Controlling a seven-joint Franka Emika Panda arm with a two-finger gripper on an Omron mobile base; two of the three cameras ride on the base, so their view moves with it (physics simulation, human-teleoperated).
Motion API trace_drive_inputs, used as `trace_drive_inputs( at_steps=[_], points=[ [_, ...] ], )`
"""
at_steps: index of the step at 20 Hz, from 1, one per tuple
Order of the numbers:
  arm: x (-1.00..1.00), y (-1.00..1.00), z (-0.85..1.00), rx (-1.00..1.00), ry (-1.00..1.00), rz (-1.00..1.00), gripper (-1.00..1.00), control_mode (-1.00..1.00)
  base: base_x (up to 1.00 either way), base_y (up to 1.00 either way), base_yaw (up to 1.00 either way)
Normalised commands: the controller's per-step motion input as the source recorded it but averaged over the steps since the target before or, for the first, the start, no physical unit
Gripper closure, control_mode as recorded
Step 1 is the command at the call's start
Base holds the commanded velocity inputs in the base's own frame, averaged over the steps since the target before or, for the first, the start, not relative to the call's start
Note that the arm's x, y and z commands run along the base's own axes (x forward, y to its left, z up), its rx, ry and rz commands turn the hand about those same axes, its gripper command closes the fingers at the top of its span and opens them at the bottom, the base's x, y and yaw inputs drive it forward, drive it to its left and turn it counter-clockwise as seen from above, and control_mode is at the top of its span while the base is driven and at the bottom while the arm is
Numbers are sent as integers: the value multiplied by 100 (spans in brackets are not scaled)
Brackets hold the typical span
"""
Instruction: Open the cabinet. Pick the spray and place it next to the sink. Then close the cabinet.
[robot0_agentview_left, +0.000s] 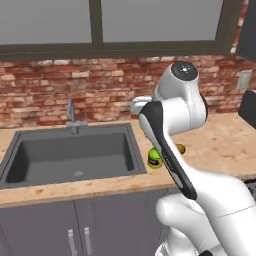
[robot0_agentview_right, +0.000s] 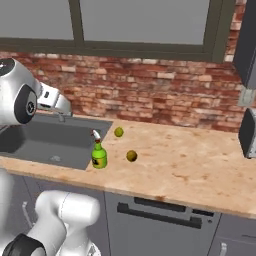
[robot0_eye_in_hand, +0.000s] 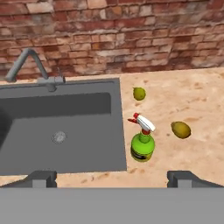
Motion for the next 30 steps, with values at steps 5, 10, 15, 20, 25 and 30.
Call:
trace_drive_inputs(
  at_steps=[5,10,15,20,25,30],
  points=[
    [0,0,0,0,0,0,-100,100,2,-2,83],
    [0,0,0,0,0,0,-100,100,-8,0,99],
    [0,0,0,0,0,0,-100,100,-1,1,91],
    [0,0,0,0,0,0,-100,100,0,0,79],
    [0,0,0,0,0,0,-100,100,31,-1,62],
    [0,0,0,0,0,0,-100,100,100,-2,21]
  ],
)
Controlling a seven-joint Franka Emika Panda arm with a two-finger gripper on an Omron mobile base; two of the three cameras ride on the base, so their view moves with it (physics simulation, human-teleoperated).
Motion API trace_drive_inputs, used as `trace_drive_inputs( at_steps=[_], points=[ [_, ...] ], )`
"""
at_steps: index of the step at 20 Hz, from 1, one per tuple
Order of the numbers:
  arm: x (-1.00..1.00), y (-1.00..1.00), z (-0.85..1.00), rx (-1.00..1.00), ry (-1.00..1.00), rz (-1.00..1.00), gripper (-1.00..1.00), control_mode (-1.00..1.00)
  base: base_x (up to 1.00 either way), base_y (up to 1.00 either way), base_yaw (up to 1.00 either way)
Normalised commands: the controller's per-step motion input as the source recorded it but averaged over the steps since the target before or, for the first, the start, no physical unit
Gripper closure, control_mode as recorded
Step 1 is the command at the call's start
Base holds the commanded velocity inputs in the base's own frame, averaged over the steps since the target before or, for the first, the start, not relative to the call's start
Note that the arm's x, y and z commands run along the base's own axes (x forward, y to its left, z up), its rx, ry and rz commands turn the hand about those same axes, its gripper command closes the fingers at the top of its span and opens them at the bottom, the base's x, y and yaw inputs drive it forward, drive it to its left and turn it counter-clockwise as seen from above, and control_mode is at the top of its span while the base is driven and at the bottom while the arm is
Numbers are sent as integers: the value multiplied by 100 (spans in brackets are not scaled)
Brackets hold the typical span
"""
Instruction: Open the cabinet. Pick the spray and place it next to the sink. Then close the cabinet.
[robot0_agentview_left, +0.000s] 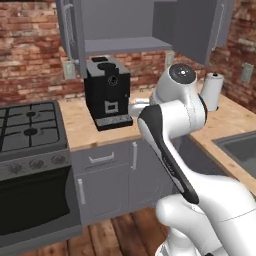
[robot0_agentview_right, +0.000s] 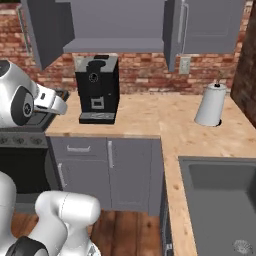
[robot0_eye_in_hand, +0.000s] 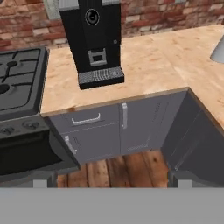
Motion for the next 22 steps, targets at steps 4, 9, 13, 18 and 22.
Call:
trace_drive_inputs(
  at_steps=[4,9,13,18,22],
  points=[
    [0,0,0,0,0,0,-100,100,67,2,0],
    [0,0,0,0,0,0,-100,100,43,-20,1],
    [0,0,0,0,0,0,-100,100,57,-77,20],
    [0,0,0,0,0,0,-100,100,71,-36,29],
    [0,0,0,0,0,0,-100,100,58,-1,19]
  ],
)
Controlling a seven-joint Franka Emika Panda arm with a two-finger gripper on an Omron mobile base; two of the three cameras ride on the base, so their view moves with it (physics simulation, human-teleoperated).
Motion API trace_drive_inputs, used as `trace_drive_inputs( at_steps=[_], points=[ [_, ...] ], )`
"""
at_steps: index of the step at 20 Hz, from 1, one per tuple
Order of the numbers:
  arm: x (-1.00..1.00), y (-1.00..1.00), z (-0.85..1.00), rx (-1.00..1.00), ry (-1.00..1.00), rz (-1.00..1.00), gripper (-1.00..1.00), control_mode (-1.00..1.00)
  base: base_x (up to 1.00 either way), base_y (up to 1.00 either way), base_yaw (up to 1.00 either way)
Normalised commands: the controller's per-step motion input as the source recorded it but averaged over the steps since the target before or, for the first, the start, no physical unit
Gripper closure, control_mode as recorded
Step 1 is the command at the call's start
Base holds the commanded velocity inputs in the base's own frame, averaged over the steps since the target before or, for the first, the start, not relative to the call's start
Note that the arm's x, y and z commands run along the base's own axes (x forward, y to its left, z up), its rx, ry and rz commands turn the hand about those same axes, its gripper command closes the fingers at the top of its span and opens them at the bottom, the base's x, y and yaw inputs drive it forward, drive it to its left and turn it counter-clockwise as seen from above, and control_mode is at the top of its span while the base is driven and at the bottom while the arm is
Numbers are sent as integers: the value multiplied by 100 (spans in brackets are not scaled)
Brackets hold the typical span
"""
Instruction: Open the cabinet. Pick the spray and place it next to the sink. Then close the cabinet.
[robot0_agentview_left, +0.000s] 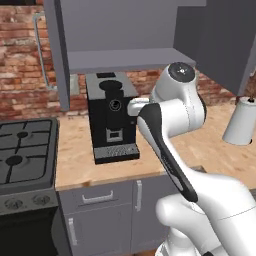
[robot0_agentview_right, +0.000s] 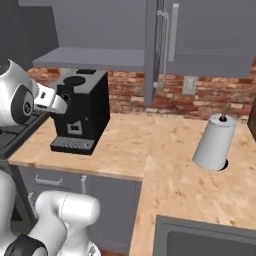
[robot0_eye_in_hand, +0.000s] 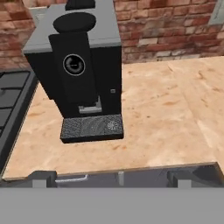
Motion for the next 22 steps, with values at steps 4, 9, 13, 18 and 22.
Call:
trace_drive_inputs(
  at_steps=[4,9,13,18,22],
  points=[
    [0,0,0,0,0,0,-100,100,65,23,4],
    [0,0,0,0,0,0,-100,100,66,2,0],
    [0,0,0,0,0,0,-100,100,53,0,-1],
    [0,0,0,0,0,0,-100,100,2,0,0],
    [0,0,0,0,0,0,-100,100,0,0,0]
  ],
)
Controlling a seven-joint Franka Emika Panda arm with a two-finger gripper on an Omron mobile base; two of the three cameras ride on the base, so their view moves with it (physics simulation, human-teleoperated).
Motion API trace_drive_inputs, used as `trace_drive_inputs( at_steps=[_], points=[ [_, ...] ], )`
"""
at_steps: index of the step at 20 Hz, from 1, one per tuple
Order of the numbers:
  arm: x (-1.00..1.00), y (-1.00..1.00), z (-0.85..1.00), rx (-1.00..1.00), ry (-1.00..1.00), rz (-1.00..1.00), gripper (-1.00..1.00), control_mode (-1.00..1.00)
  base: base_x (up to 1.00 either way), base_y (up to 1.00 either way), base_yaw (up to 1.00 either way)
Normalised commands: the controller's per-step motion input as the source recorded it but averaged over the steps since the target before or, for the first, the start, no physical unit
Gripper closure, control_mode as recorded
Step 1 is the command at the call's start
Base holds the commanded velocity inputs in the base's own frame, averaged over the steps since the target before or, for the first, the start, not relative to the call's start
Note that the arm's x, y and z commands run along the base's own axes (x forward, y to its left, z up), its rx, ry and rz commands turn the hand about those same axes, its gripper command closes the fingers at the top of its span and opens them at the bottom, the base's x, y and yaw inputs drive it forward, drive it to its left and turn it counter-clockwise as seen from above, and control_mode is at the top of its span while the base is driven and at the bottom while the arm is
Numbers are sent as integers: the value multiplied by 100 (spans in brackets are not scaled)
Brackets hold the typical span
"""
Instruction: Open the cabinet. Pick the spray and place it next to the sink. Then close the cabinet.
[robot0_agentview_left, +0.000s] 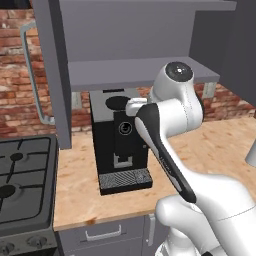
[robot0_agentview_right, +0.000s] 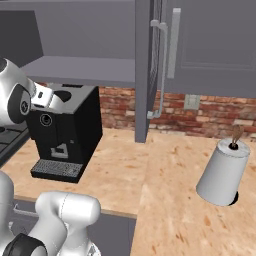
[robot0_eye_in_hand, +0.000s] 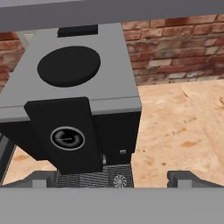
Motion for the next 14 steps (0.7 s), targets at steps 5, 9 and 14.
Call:
trace_drive_inputs(
  at_steps=[5,9,14],
  points=[
    [0,0,0,0,0,0,-100,100,0,0,0],
    [0,0,0,0,0,0,-100,100,0,0,0],
    [0,0,0,0,0,0,-100,100,0,0,0]
  ],
)
